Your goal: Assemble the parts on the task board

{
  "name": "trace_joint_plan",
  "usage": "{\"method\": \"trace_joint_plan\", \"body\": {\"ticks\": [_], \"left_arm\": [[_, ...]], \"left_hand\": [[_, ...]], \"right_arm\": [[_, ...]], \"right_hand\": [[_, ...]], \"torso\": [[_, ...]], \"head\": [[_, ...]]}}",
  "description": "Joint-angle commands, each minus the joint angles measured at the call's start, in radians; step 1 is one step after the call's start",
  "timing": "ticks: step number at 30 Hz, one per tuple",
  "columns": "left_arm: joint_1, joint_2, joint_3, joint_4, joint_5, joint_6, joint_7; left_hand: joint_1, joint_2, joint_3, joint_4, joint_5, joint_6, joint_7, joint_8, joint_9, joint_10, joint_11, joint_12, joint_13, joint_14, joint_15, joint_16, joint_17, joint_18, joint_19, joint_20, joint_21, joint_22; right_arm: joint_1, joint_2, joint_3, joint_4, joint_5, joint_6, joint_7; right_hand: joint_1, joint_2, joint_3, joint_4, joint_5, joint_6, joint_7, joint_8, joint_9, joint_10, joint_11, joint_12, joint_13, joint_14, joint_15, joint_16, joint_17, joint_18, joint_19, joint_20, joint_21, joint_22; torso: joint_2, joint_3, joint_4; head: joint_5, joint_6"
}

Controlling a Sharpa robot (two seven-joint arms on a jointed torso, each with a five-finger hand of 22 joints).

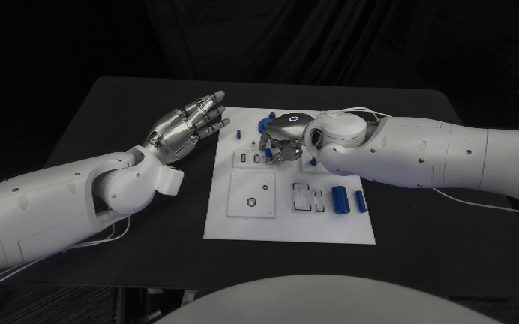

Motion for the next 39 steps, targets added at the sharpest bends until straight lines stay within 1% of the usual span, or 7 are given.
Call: {"method": "trace_joint_plan", "body": {"ticks": [1, 15, 23, 31, 35, 38, 39], "left_arm": [[-0.002, 0.001, 0.001, 0.001, -0.001, 0.012, 0.008], [-0.003, 0.001, 0.001, 0.000, -0.001, 0.013, 0.005], [-0.004, -0.002, 0.001, 0.000, -0.001, 0.011, 0.006], [-0.007, -0.002, 0.001, -0.004, -0.001, 0.008, 0.008], [-0.010, -0.003, 0.001, -0.005, -0.001, 0.007, 0.008], [-0.012, -0.004, 0.001, -0.005, -0.001, 0.006, 0.008], [-0.013, -0.004, 0.001, -0.005, -0.001, 0.004, 0.008]], "left_hand": [[0.009, 0.001, 0.005, 0.000, 0.005, -0.003, 0.006, 0.003, 0.001, -0.006, -0.003, -0.001, 0.000, -0.002, 0.000, 0.002, 0.000, 0.017, 0.000, 0.002, 0.002, 0.000], [0.009, 0.001, 0.005, 0.000, 0.006, -0.003, 0.006, 0.003, 0.001, -0.007, -0.004, -0.003, 0.000, -0.003, 0.000, 0.002, 0.000, 0.017, 0.000, 0.002, 0.001, 0.000], [0.009, 0.001, 0.005, 0.000, 0.006, -0.003, 0.006, 0.003, 0.001, -0.007, -0.004, -0.003, 0.000, -0.003, 0.000, 0.002, 0.000, 0.017, 0.000, 0.002, 0.001, 0.000], [0.009, 0.001, 0.005, 0.000, 0.006, -0.003, 0.007, 0.003, 0.001, -0.007, -0.004, -0.003, 0.000, -0.003, 0.000, 0.002, 0.000, 0.017, 0.000, 0.002, 0.001, 0.000], [0.009, 0.001, 0.005, 0.000, 0.006, -0.003, 0.007, 0.003, 0.001, -0.007, -0.004, -0.003, 0.000, -0.003, 0.000, 0.002, 0.000, 0.017, 0.000, 0.002, 0.001, 0.000], [0.009, 0.001, 0.005, 0.000, 0.006, -0.003, 0.007, 0.003, 0.001, -0.007, -0.004, -0.003, 0.000, -0.003, 0.000, 0.002, 0.000, 0.017, 0.000, 0.002, 0.001, 0.000], [0.009, 0.001, 0.005, 0.000, 0.006, -0.003, 0.007, 0.003, 0.001, -0.007, -0.004, -0.003, 0.000, -0.003, 0.000, 0.002, 0.000, 0.017, 0.000, 0.002, 0.001, 0.000]], "right_arm": [[-0.004, -0.001, -0.001, -0.002, -0.008, -0.012, -0.009], [-0.005, 0.000, -0.001, -0.003, -0.008, -0.058, 0.013], [-0.005, -0.020, -0.001, 0.014, -0.008, -0.136, 0.035], [0.008, -0.074, 0.002, 0.070, 0.001, -0.245, 0.077], [0.017, -0.109, 0.002, 0.112, 0.033, -0.258, 0.085], [0.021, -0.135, 0.002, 0.143, 0.056, -0.255, 0.086], [0.022, -0.152, 0.002, 0.161, 0.065, -0.257, 0.087]], "right_hand": [[-0.011, 0.001, -0.008, 0.002, -0.006, -0.011, 0.000, -0.005, -0.003, -0.011, -0.001, -0.006, 0.069, -0.009, 0.000, -0.004, 0.046, 0.005, -0.009, 0.000, -0.005, 0.141], [-0.016, 0.000, -0.014, 0.006, -0.009, -0.034, 0.001, -0.006, -0.011, -0.022, 0.001, -0.013, 0.065, -0.009, 0.001, -0.003, 0.046, 0.006, -0.010, 0.001, -0.009, 0.141], [-0.029, -0.005, -0.026, 0.016, -0.021, -0.039, 0.003, -0.002, -0.015, -0.015, 0.001, -0.006, 0.069, -0.002, 0.002, 0.005, 0.053, 0.003, -0.001, 0.002, 0.003, 0.145], [-0.070, -0.011, -0.059, 0.056, -0.059, -0.052, 0.006, -0.001, -0.026, 0.017, 0.000, 0.017, 0.083, 0.015, 0.004, 0.024, 0.069, -0.003, 0.021, 0.004, 0.032, 0.153], [-0.077, -0.014, -0.064, 0.064, -0.062, -0.054, 0.006, -0.001, -0.027, 0.023, 0.000, 0.022, 0.087, 0.018, 0.004, 0.028, 0.072, -0.004, 0.025, 0.004, 0.039, 0.155], [-0.086, -0.017, -0.070, 0.072, -0.062, -0.054, 0.006, 0.000, -0.028, 0.022, 0.000, 0.021, 0.086, 0.018, 0.005, 0.029, 0.072, -0.004, 0.025, 0.004, 0.038, 0.154], [-0.095, -0.022, -0.077, 0.082, -0.065, -0.053, 0.008, 0.001, -0.029, 0.021, 0.000, 0.021, 0.085, 0.019, 0.007, 0.029, 0.073, -0.004, 0.025, 0.005, 0.037, 0.154]], "torso": [[0.000, -0.0001, 0.0003], [0.000, -0.0003, 0.0001], [0.000, -0.0003, 0.0009], [0.000, -0.0003, -0.0003], [-0.004, 0.0002, -0.0031], [-0.006, 0.0004, -0.0030], [-0.006, 0.0004, -0.0034]], "head": [[0.000, 0.000], [0.000, 0.000], [0.004, 0.000], [0.002, 0.000], [0.003, 0.000], [0.003, 0.000], [0.004, 0.000]]}}
